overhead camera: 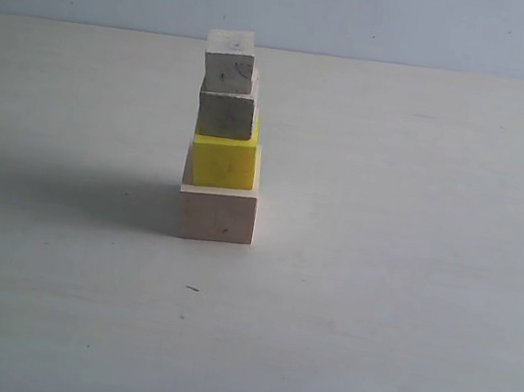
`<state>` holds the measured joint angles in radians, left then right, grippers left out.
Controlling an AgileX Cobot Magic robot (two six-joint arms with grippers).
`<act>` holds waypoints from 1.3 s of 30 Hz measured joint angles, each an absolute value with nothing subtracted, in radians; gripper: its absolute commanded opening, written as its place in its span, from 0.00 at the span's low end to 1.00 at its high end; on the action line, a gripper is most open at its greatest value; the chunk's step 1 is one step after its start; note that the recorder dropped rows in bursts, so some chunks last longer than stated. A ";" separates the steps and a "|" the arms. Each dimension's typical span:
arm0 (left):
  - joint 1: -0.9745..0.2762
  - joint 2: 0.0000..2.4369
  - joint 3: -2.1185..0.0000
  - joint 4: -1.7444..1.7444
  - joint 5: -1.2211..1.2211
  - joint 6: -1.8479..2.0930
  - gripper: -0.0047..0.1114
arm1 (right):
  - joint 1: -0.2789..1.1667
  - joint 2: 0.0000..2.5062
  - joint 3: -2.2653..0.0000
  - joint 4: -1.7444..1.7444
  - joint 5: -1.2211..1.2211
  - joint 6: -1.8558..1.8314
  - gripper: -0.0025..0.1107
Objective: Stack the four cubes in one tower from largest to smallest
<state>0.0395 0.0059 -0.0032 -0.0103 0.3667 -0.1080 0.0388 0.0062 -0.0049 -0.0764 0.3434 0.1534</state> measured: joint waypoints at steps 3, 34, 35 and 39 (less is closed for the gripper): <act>0.040 0.006 -0.003 -0.010 0.367 -0.108 0.04 | 0.039 0.006 -0.005 -0.076 0.343 0.153 0.02; 0.040 0.006 -0.003 -0.010 0.367 -0.108 0.04 | 0.039 0.006 -0.005 -0.058 0.343 0.153 0.02; 0.040 0.006 -0.003 -0.010 0.367 -0.108 0.04 | 0.039 0.006 -0.005 -0.058 0.343 0.153 0.02; 0.040 0.006 -0.003 -0.010 0.367 -0.108 0.04 | 0.039 0.006 -0.005 -0.058 0.343 0.153 0.02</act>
